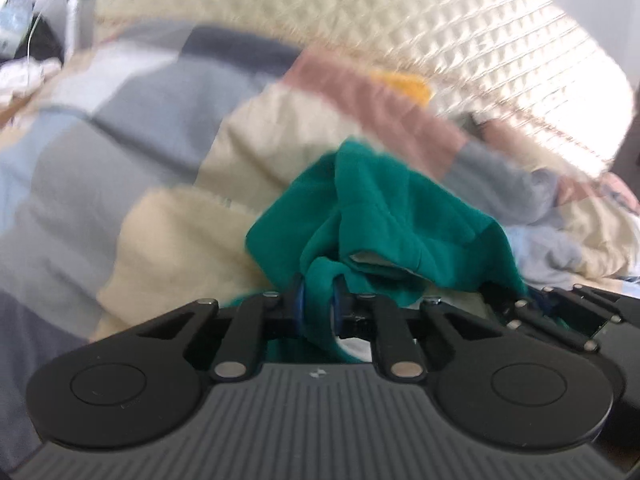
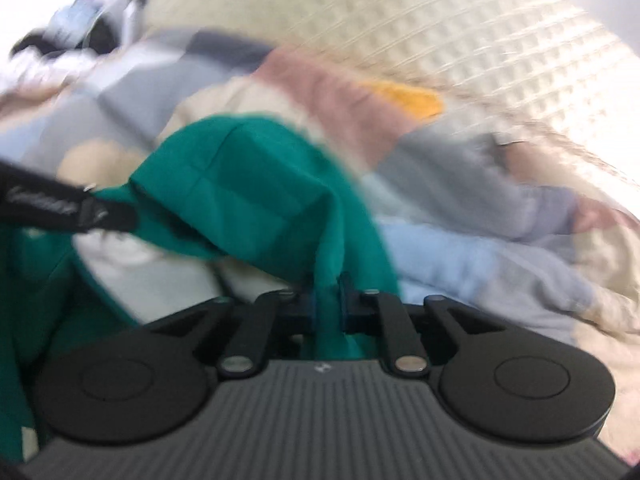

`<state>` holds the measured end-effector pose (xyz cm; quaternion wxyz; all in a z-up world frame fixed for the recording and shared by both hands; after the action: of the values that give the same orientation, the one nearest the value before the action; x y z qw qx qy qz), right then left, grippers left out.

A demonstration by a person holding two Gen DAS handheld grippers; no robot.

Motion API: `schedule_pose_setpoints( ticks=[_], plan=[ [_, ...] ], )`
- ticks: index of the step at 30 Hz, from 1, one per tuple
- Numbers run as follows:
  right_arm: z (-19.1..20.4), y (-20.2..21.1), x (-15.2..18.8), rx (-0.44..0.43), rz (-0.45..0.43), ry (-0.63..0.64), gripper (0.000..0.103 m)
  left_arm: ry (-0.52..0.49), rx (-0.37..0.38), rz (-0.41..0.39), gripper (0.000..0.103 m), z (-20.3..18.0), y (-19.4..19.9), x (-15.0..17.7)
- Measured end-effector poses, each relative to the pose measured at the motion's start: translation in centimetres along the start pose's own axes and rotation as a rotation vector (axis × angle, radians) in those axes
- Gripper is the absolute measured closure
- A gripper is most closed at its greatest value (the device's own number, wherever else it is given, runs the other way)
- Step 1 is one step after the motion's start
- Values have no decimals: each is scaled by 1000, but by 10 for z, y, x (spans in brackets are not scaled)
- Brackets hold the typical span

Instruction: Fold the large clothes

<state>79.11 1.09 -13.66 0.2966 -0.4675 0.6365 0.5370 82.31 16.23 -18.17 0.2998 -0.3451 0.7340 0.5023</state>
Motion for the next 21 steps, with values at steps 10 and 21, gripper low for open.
schedule_pose_setpoints(
  ticks=[10, 21],
  plan=[
    [-102, 153, -49, -52, -206, -223, 93, -110, 99, -111, 90, -81, 140, -20],
    [-125, 367, 35, -152, -377, -146, 93, -85, 211, -173, 90, -161, 341, 110]
  ],
)
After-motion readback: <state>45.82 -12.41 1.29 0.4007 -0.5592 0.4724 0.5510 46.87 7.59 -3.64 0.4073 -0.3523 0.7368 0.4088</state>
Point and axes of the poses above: each gripper's, at about its wrist camera, not at the fingertips, and y roughly against the way its jaws point, z to its left, x to its underside, the point moved 10 cm from there along -y, roughly the way its jaws point, and after that the axes turned 12 degrees about x, right-handed, at the moved point
